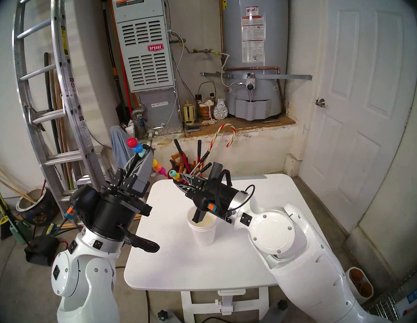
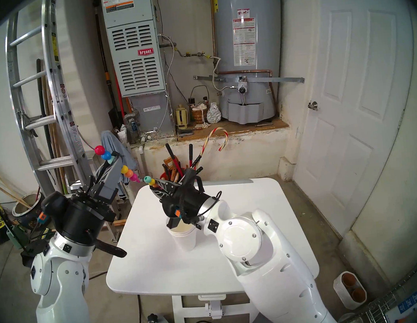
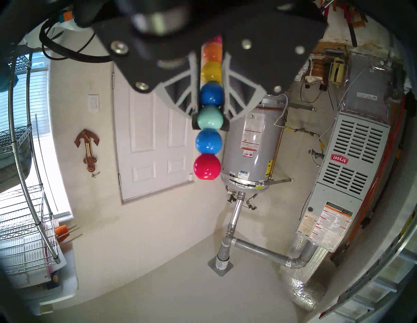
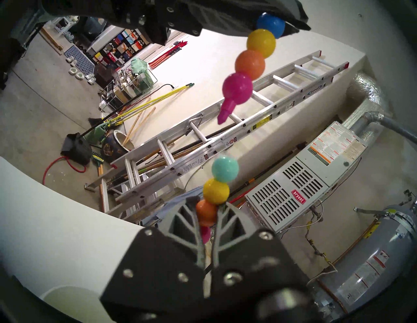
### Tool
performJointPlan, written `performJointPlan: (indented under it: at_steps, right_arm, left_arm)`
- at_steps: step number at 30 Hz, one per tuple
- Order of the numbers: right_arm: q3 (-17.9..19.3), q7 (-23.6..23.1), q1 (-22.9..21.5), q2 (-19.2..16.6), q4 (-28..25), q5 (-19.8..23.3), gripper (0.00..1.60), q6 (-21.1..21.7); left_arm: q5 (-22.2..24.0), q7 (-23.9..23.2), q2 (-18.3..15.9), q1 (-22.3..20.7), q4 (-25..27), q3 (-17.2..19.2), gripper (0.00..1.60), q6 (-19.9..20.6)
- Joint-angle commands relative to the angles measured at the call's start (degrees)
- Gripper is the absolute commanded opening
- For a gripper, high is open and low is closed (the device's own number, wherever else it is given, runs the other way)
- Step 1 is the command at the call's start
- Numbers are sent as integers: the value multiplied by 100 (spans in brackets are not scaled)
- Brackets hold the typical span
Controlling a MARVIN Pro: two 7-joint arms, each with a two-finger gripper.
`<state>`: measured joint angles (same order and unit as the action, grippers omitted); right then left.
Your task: Switch the marker to another color
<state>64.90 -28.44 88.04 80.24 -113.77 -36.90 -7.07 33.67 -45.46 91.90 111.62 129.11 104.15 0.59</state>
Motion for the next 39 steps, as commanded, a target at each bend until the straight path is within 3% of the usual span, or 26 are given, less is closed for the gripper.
performJointPlan:
  at_steps: [1, 39]
  right_arm:
    - [-60, -28, -34, 71, -137, 51, 0, -10]
    - [-88, -88, 45, -24, -328, 65, 0, 52]
  left_arm:
    - [92, -20, 30, -49, 63, 37, 0, -26]
    - [59, -126, 106, -118, -36, 75, 0, -26]
